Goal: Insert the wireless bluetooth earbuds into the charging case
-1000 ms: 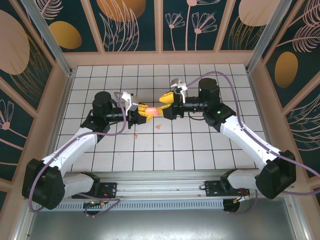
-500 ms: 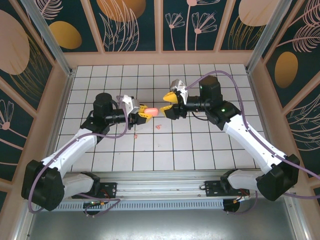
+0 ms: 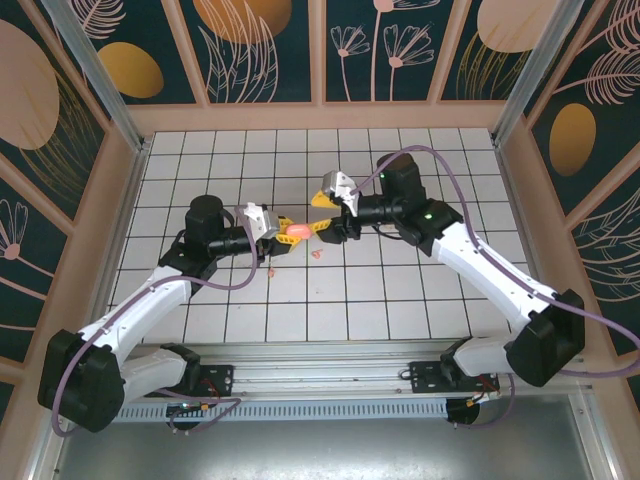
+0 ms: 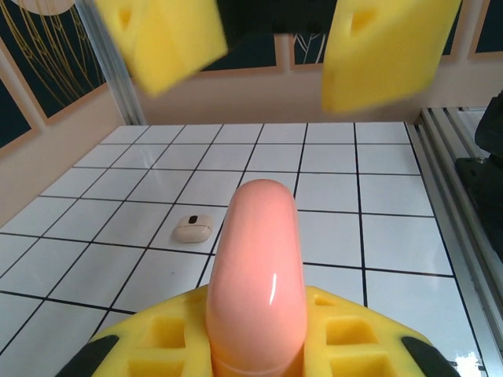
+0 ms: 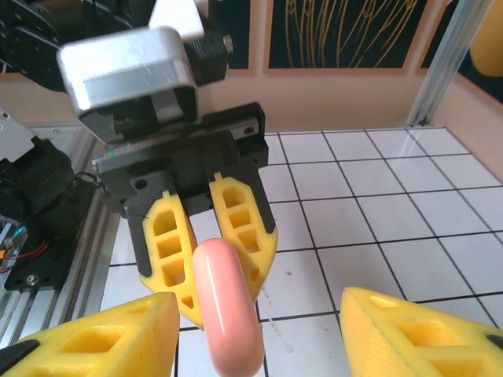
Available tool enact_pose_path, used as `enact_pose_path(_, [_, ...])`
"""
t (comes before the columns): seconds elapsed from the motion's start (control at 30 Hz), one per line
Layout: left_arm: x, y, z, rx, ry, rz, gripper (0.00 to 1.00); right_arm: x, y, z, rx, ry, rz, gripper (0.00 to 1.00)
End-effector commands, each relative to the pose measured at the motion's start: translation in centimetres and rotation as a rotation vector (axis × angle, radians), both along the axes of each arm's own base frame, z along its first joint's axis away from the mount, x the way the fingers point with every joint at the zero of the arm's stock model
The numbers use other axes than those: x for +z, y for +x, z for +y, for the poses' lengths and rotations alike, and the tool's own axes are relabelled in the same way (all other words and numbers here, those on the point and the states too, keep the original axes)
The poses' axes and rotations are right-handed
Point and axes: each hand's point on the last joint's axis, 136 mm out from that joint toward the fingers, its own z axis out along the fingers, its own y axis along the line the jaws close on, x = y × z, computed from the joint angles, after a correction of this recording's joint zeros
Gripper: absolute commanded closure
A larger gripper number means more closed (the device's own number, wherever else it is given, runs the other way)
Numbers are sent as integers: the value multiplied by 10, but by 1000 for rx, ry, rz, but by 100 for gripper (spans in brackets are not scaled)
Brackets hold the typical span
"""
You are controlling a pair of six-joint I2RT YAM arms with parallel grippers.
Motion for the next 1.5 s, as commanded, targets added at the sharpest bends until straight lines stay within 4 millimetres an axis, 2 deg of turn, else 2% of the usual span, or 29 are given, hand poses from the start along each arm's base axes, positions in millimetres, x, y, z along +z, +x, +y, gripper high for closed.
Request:
enact_pose_path(0.0, [2,-6,0,-18,2,-40,87,12,-2,13,59,33,-51,42])
enact_pose_path(0.2, [6,-6,-1,-22,-9,-41,87,1,-3,22,109,17,-8,41])
enact_pose_path(0.5, [14,-9,-1,-30,-22,-54,87,-8,15,24,28,5,-16,40])
enact_pose_path(0.83, [12,-8,-1,-28,-19,-45,87,-1,39,13,-99,39,-25,41])
enact_pose_path(1.47, [21,-3,-7,-49,-43,-22,90,-16,53,10,-175,14,25,42])
